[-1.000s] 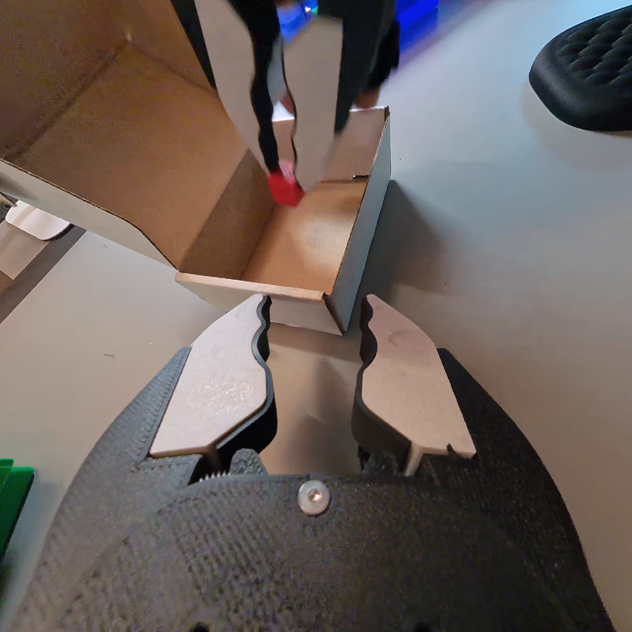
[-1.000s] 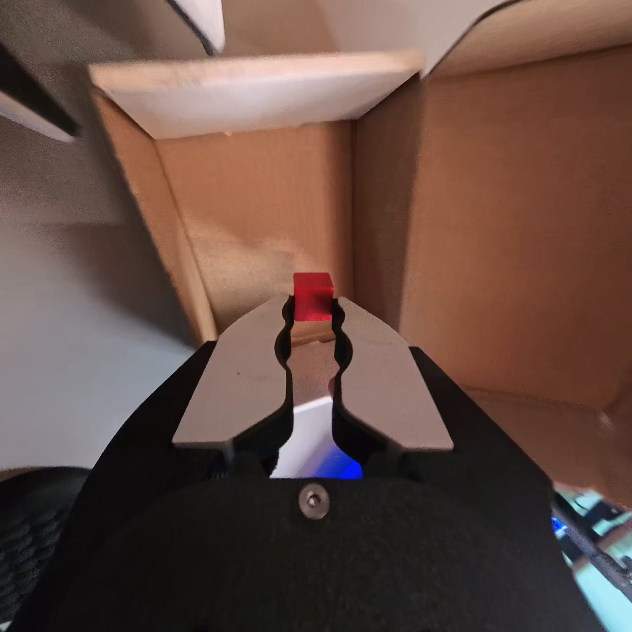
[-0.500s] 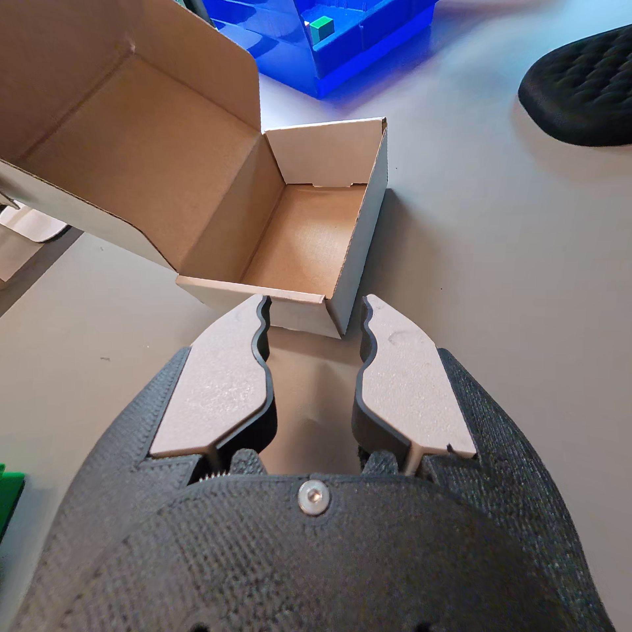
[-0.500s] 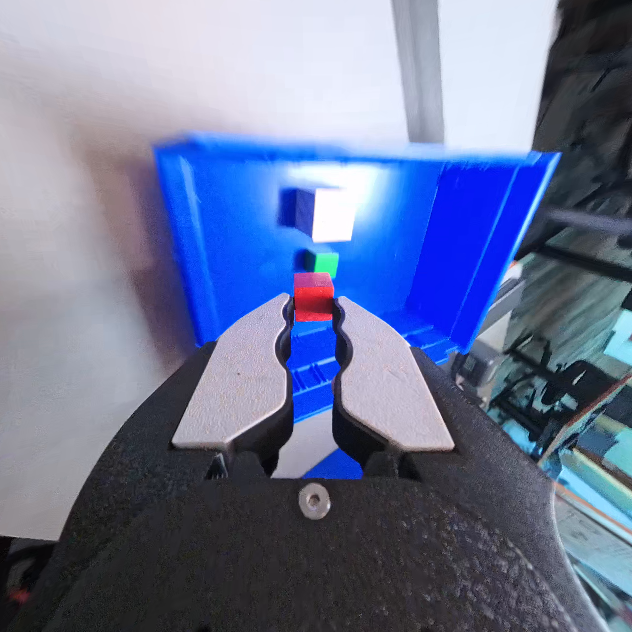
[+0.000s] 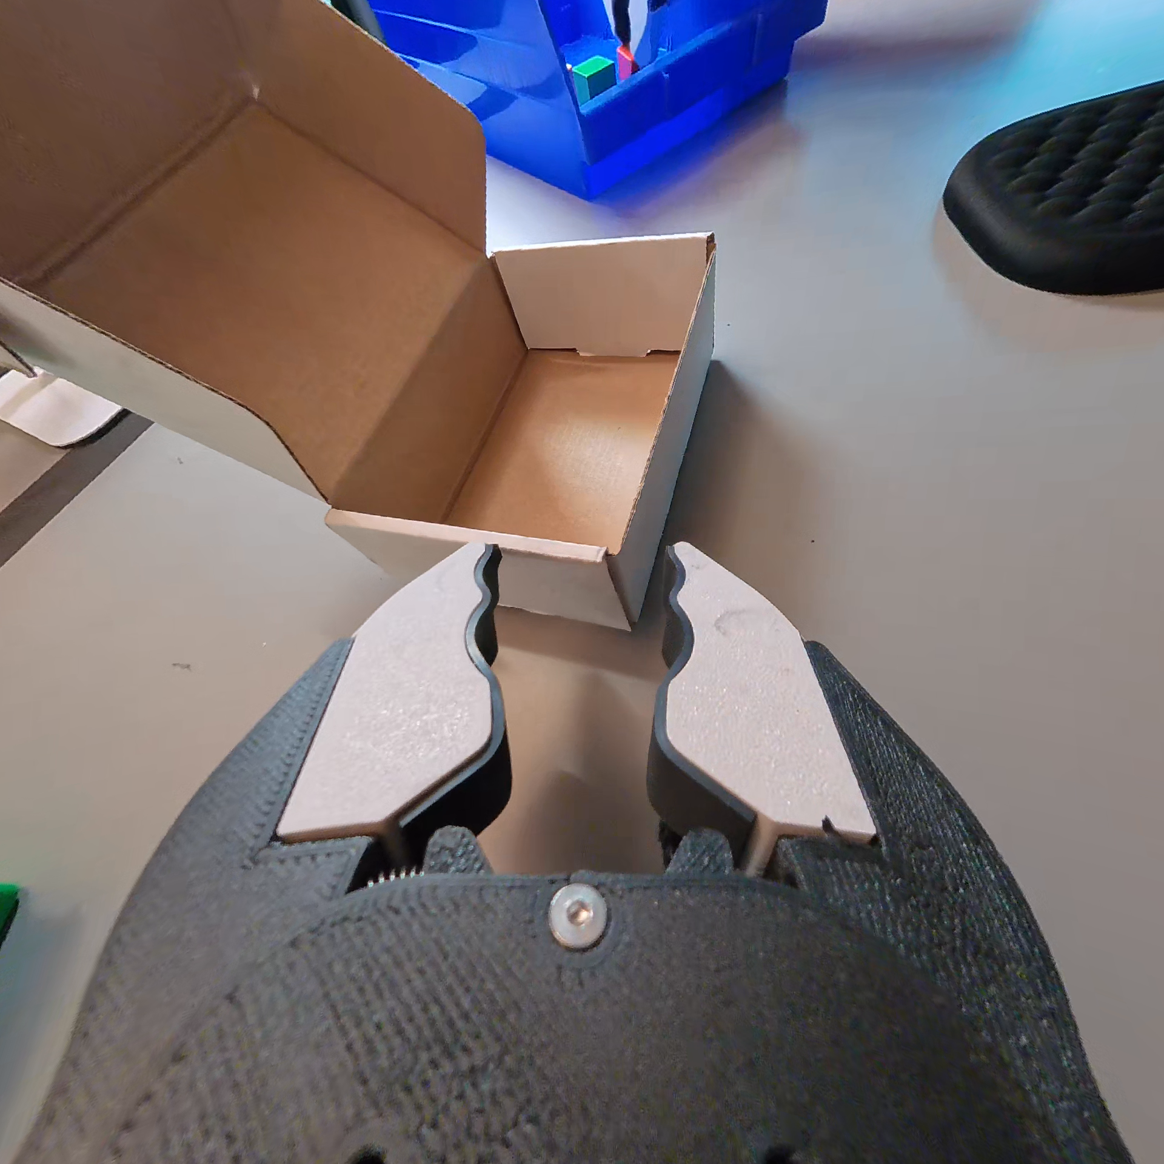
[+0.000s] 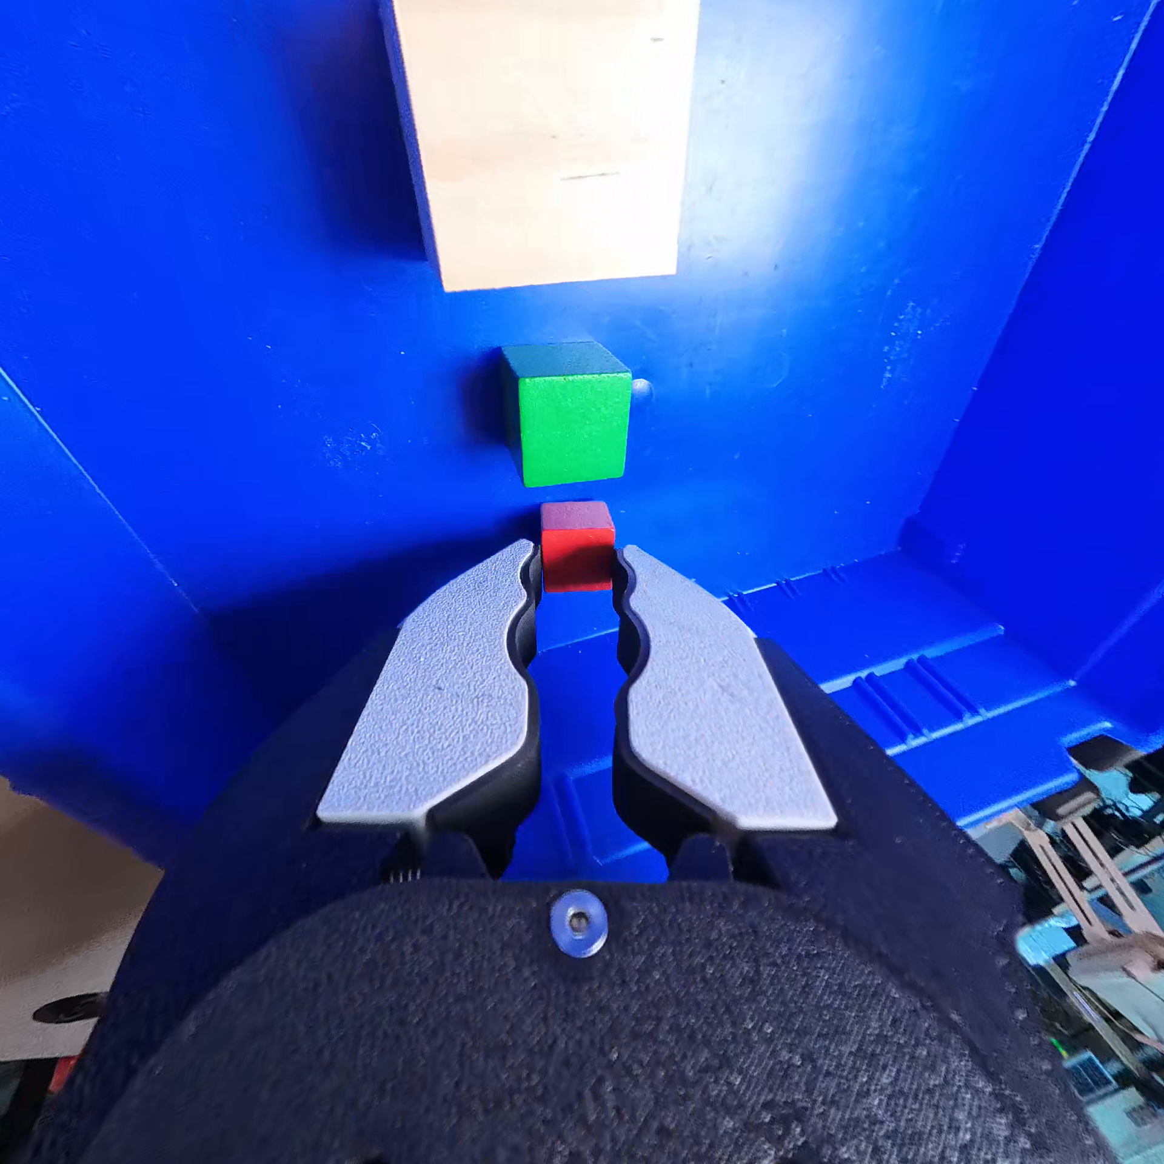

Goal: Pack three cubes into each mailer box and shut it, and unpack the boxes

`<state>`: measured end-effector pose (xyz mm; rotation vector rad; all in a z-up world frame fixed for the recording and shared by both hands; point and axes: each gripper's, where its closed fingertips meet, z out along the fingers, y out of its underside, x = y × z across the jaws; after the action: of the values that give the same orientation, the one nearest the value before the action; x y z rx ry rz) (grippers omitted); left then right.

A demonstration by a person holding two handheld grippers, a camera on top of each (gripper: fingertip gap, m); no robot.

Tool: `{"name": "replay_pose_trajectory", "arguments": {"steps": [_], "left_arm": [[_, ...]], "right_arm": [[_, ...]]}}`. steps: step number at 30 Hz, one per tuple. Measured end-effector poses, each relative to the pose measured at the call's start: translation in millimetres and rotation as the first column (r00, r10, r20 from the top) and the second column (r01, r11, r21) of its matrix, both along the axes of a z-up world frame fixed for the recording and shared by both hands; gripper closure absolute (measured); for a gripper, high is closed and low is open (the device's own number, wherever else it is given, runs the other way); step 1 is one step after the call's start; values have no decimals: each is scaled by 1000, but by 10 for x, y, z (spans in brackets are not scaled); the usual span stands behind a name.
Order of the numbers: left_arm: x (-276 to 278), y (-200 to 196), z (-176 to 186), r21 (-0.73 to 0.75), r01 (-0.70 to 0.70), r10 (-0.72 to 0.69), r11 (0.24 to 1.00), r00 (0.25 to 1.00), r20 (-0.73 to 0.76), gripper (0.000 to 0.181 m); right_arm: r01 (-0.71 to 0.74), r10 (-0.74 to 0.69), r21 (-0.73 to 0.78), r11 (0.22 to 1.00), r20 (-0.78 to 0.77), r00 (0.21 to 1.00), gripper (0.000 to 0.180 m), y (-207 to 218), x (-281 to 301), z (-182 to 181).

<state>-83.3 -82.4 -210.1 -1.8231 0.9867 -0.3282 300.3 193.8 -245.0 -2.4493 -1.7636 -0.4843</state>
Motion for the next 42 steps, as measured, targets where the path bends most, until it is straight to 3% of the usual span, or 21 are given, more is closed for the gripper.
{"name": "replay_pose_trajectory", "arguments": {"steps": [6,9,15,18,23,26,31,37,42], "left_arm": [[-1,2,-17,-2,1,-1,1000,1000,-8,131],[-9,6,-8,0,-4,4,1000,1000,-6,131],[-17,16,-1,1,-11,11,1000,1000,0,132],[-18,18,4,5,-13,13,1000,1000,-2,132],[-33,29,34,16,-24,24,1000,1000,4,131],[-79,67,170,35,-47,44,998,996,76,129],[-345,377,545,13,-177,166,984,945,283,125],[-483,852,755,-146,-263,299,954,873,384,133],[-401,1003,668,-220,-255,322,942,872,369,152]], "right_arm": [[-11,11,-5,1000,17,1000,158,-1,10,-14],[-11,11,11,1000,1,1000,147,2,-25,28],[-55,103,218,974,-217,971,143,15,-474,651],[-88,217,329,940,-381,899,142,-178,-928,1037],[-124,331,343,931,-653,681,142,-794,-1733,1365],[-145,292,256,956,-778,557,144,-1155,-2130,1337],[-146,194,140,979,-853,484,146,-1448,-2577,1106],[-41,90,81,996,-860,502,148,-1307,-2897,955],[5,61,74,997,-860,506,160,-1230,-2990,920]]}}
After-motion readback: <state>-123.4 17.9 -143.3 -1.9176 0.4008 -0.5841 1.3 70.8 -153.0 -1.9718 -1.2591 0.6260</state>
